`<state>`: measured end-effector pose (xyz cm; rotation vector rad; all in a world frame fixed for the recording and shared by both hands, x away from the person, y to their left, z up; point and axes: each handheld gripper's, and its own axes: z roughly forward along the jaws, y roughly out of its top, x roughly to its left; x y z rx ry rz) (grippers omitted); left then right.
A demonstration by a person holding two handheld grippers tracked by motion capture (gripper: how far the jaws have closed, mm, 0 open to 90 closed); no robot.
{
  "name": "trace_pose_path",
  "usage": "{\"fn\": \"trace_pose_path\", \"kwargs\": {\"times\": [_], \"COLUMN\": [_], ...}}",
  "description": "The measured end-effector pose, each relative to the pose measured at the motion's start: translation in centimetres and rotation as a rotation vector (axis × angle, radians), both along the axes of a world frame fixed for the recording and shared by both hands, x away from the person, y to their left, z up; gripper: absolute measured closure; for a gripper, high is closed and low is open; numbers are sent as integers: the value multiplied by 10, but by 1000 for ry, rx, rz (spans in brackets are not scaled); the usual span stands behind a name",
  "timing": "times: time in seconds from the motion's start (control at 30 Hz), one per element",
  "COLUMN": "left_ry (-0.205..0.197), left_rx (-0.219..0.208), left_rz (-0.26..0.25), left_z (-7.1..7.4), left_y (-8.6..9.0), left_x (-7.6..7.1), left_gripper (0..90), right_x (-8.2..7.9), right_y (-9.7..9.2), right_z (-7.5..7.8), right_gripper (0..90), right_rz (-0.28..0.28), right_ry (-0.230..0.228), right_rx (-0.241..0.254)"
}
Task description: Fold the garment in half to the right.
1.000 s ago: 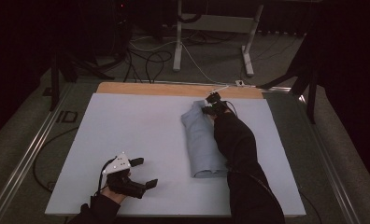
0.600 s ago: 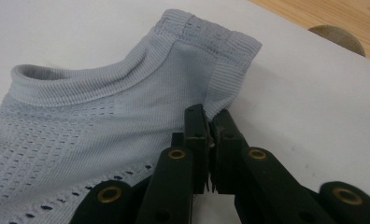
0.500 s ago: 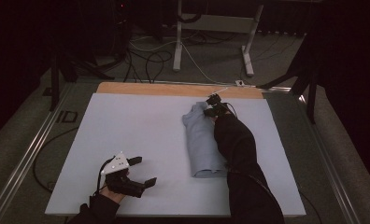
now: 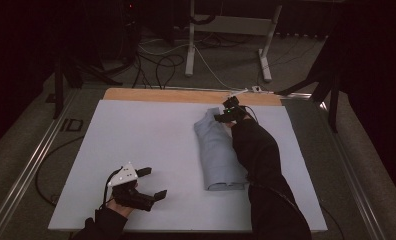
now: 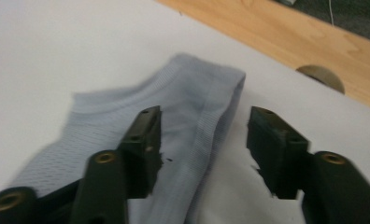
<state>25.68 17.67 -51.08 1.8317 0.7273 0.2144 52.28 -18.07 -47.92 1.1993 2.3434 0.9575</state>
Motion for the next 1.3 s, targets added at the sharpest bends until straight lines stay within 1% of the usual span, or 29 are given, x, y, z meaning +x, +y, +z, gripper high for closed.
{"fn": "trace_pose_path", "kwargs": {"times": [0.07,0.1,0.13,0.2,0.27,0.33,0.37,0.4,0.43,0.47,0.5,0.53,0.57,0.6,0.63,0.7,0.73,0.77,0.83,0.9,0.97,1.0,1.07,1.13,1.17,1.2,1.23,1.27,1.3], "left_ry": [-6,-9,-9,-14,-16,-18,-19,-19,-17,-15,-17,-18,-19,-22,-23,-26,-28,-28,-28,-28,-26,-25,-26,-23,-21,-19,-18,-18,-19], "left_rx": [3,4,1,-1,-1,-1,0,1,3,0,-2,-4,-2,1,-3,-8,-8,-7,-8,-6,-4,-5,-4,-2,-3,-5,-4,-4,2], "left_rz": [1,0,2,2,1,1,1,0,2,5,7,7,7,7,9,13,12,11,12,13,13,13,11,10,11,12,12,12,9], "left_z": [1,2,2,3,4,5,5,5,6,6,6,6,7,7,8,9,10,10,10,9,9,9,9,8,8,7,7,7,6], "left_y": [0,1,1,1,2,3,3,4,4,5,5,6,6,6,6,7,7,7,7,7,7,7,6,6,6,6,5,5,5], "left_x": [0,0,-1,-1,-1,-2,-2,-2,-1,-1,-1,-1,-2,-2,-2,-3,-3,-3,-3,-3,-3,-3,-4,-4,-3,-3,-3,-3,-3], "left_gripper": [3,3,3,3,3,3,3,3,3,3,3,3,3,3,3,3,3,3,3,3,3,3,3,3,3,3,3,3,3], "right_x": [-5,-7,-11,-18,-26,-34,-39,-44,-49,-55,-61,-67,-73,-81,-88,-104,-113,-124,-139,-154,-167,-173,-183,-190,-193,-195,-196,-196,-198], "right_y": [0,0,0,1,1,0,-1,-1,-1,-1,-1,-1,0,0,1,2,3,5,8,11,14,15,15,14,13,12,10,10,8], "right_z": [7,10,13,16,20,21,22,23,23,23,23,23,23,24,24,25,25,24,24,20,14,11,4,-5,-11,-16,-20,-20,-24], "right_gripper": [415,423,428,427,436,450,482,483,508,558,564,598,665,690,737,831,887,899,900,900,900,900,900,900,900,900,900,900,900], "right_rz": [14,19,25,45,55,69,72,79,91,102,112,121,135,143,152,178,190,209,240,273,294,297,296,301,301,304,302,302,302], "right_ry": [-3,-2,-15,-16,-22,-7,-6,-7,-7,-6,-10,-9,-3,-7,-11,-3,-2,-5,-15,3,2,2,-13,4,6,18,38,38,49], "right_rx": [4,3,4,9,14,26,33,39,38,33,31,29,23,14,10,25,23,18,16,33,19,14,-12,-9,-27,-21,2,2,11]}}
